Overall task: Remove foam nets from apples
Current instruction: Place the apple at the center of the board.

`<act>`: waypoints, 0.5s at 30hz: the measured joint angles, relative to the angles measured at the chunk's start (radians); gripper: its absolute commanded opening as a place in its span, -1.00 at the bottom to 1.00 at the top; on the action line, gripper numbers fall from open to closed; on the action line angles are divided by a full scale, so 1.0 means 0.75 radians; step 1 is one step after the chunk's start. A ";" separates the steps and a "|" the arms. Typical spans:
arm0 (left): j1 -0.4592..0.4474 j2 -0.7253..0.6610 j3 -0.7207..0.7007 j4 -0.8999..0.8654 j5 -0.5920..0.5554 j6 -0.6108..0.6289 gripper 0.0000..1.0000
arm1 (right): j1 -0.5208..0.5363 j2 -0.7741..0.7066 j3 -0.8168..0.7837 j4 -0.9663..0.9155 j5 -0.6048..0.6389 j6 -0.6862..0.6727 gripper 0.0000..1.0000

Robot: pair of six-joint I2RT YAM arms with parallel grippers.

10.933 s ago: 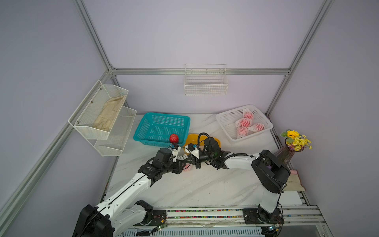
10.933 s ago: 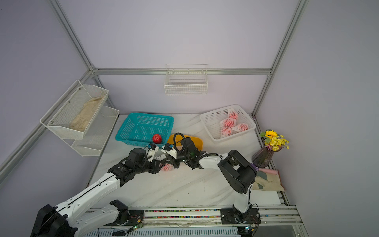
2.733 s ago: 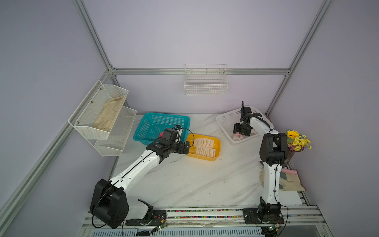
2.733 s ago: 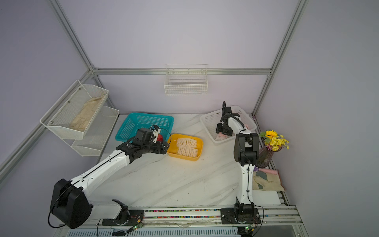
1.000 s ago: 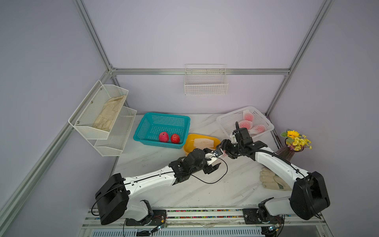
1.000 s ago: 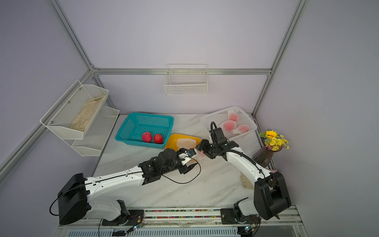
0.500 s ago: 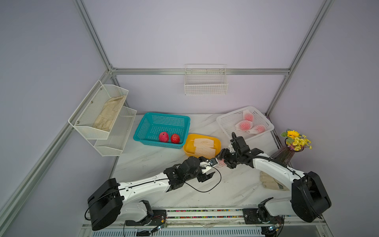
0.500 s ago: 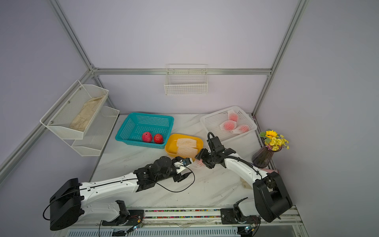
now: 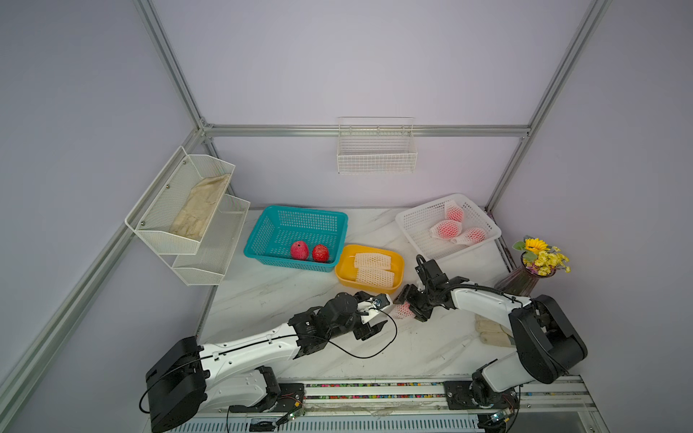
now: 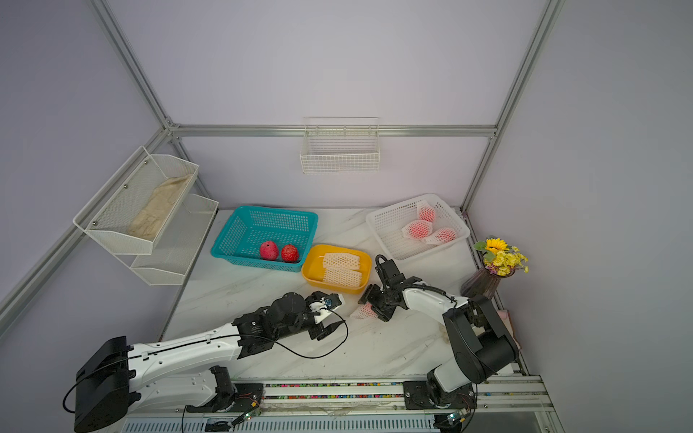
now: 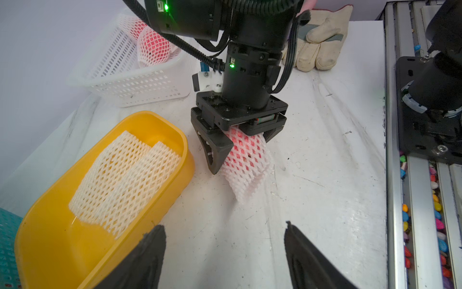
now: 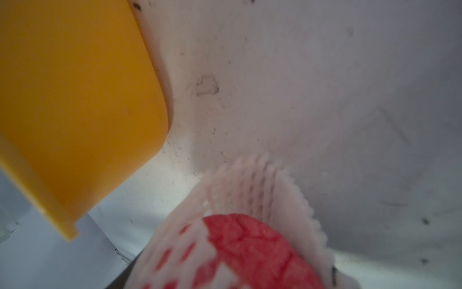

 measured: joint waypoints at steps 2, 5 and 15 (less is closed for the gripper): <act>-0.001 0.013 0.000 0.000 -0.001 0.003 0.52 | 0.003 0.018 0.015 0.003 -0.002 0.003 0.54; -0.001 0.045 0.000 0.000 -0.001 0.006 0.54 | 0.005 0.040 0.039 0.004 -0.010 0.002 0.65; -0.001 0.152 0.001 -0.001 0.019 0.052 0.56 | 0.014 0.021 0.064 -0.040 0.046 0.008 0.94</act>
